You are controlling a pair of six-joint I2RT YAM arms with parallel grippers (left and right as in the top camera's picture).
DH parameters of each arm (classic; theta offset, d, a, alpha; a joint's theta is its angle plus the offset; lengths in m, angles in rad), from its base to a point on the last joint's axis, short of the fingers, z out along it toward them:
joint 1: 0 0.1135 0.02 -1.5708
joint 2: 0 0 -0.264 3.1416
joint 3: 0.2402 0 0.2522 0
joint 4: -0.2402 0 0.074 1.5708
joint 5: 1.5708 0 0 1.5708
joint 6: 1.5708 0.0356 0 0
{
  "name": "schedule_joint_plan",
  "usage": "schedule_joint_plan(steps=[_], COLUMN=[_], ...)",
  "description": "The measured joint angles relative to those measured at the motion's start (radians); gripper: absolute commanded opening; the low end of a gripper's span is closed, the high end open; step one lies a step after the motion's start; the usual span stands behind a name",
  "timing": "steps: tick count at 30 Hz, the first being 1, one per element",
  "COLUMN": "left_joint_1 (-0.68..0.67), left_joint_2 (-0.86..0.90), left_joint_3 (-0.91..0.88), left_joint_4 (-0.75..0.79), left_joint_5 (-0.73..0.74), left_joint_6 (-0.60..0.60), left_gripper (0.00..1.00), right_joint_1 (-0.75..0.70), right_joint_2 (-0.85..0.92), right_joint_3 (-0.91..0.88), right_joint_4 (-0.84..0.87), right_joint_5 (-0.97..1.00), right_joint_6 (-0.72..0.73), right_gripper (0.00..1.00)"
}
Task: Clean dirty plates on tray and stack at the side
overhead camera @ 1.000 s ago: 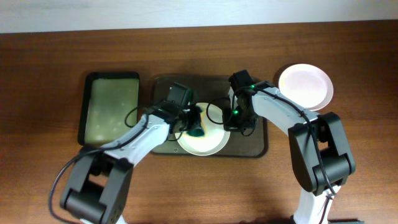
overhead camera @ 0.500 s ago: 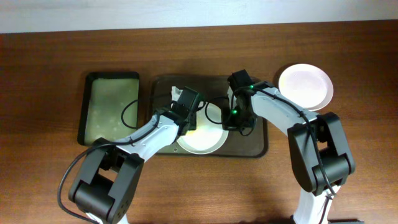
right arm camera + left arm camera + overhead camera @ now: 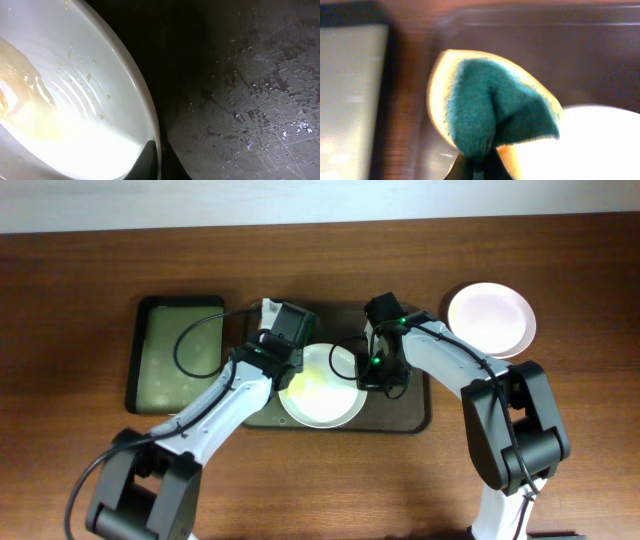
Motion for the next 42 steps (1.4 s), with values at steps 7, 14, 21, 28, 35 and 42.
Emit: schedule_joint_plan(steps=[7, 14, 21, 28, 35, 42], left_joint_1=[-0.017, -0.02, -0.042, 0.096, 0.471, 0.641], left_joint_2=[0.098, 0.146, 0.113, -0.156, -0.182, -0.182], left_joint_3=[0.005, 0.022, 0.024, 0.032, 0.039, 0.039], left_joint_4=[-0.008, -0.119, -0.169, -0.185, -0.324, -0.332], left_joint_5=[0.418, 0.196, -0.094, -0.102, 0.233, 0.344], left_joint_6=[-0.127, -0.139, -0.139, -0.138, -0.109, -0.006], left_gripper=[0.0, 0.0, 0.0, 0.0, 0.0, 0.0], right_joint_1=[0.0, -0.001, 0.01, 0.001, 0.072, 0.356], right_joint_2=[0.0, 0.0, 0.0, 0.0, 0.0, 0.0], right_joint_3=[0.0, 0.0, 0.0, 0.09, 0.485, 0.583], right_joint_4=[-0.001, -0.004, 0.013, -0.103, -0.36, -0.351], right_joint_5=[0.0, 0.006, -0.02, 0.049, 0.397, 1.039], right_joint_6=[0.001, 0.0, 0.0, -0.061, -0.158, -0.262], right_gripper=[0.04, 0.04, 0.04, 0.04, 0.04, 0.04])
